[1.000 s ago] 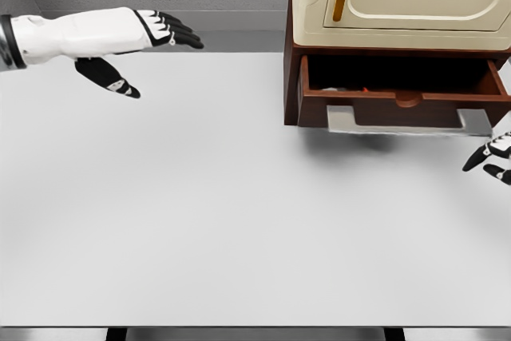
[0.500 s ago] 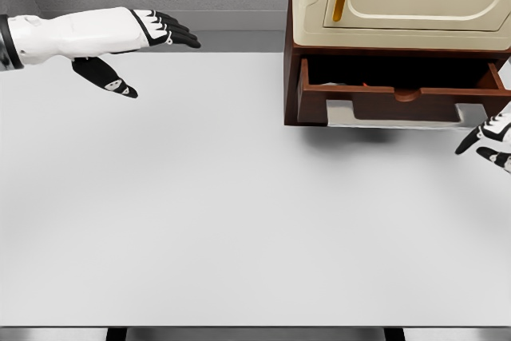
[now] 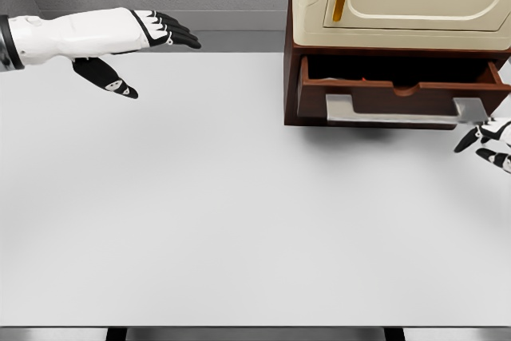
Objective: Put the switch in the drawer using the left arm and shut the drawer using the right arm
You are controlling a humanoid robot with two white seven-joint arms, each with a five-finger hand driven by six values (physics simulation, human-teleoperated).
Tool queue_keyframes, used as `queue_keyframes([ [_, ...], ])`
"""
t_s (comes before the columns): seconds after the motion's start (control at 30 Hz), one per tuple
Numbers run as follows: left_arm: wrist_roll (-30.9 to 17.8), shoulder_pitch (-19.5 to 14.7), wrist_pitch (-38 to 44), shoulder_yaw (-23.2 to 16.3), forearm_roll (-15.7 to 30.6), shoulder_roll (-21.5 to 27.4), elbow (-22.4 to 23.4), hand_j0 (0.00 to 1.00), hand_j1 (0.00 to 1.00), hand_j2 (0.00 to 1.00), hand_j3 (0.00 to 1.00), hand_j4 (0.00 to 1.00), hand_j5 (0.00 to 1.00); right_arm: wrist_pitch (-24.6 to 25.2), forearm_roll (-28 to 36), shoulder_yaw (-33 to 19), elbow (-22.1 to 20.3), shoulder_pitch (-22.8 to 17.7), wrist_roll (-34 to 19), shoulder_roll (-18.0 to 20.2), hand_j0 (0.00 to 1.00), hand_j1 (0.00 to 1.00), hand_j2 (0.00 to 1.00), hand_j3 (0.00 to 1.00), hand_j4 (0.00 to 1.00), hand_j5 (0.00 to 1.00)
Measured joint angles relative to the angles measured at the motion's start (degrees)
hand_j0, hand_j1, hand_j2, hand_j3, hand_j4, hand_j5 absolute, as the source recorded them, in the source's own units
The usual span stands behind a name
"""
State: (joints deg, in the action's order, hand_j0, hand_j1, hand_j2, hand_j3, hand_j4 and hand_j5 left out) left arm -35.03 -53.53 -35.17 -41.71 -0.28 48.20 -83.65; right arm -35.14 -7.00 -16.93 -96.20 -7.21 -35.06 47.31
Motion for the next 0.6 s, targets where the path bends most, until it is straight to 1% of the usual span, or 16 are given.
queue_keyframes([
  [0.23, 0.0, 0.0, 0.0, 0.0, 0.0, 0.0, 0.1, 1.00, 1.00, 1.00, 1.00, 1.00, 1.00, -0.5, -0.5, 0.3, 2.5, 3.3, -0.1, 0.0, 0.54, 0.54, 0.54, 0.54, 0.54, 0.54],
  [0.3, 0.0, 0.0, 0.0, 0.0, 0.0, 0.0, 0.1, 1.00, 1.00, 1.00, 1.00, 1.00, 1.00, -0.4, -0.5, 1.1, 3.3, 4.8, -0.1, 0.0, 0.54, 0.54, 0.54, 0.54, 0.54, 0.54],
  [0.37, 0.0, 0.0, 0.0, 0.0, 0.0, 0.0, 0.1, 1.00, 1.00, 1.00, 1.00, 1.00, 1.00, 0.2, 0.4, 1.8, 4.1, 5.3, 0.1, 0.0, 0.54, 0.54, 0.54, 0.54, 0.54, 0.54],
  [0.6, 0.0, 0.0, 0.0, 0.0, 0.0, 0.0, 0.1, 1.00, 1.00, 1.00, 1.00, 1.00, 1.00, 0.5, -0.9, 4.1, 5.9, 9.1, 0.3, 0.0, 0.54, 0.54, 0.54, 0.54, 0.54, 0.54],
])
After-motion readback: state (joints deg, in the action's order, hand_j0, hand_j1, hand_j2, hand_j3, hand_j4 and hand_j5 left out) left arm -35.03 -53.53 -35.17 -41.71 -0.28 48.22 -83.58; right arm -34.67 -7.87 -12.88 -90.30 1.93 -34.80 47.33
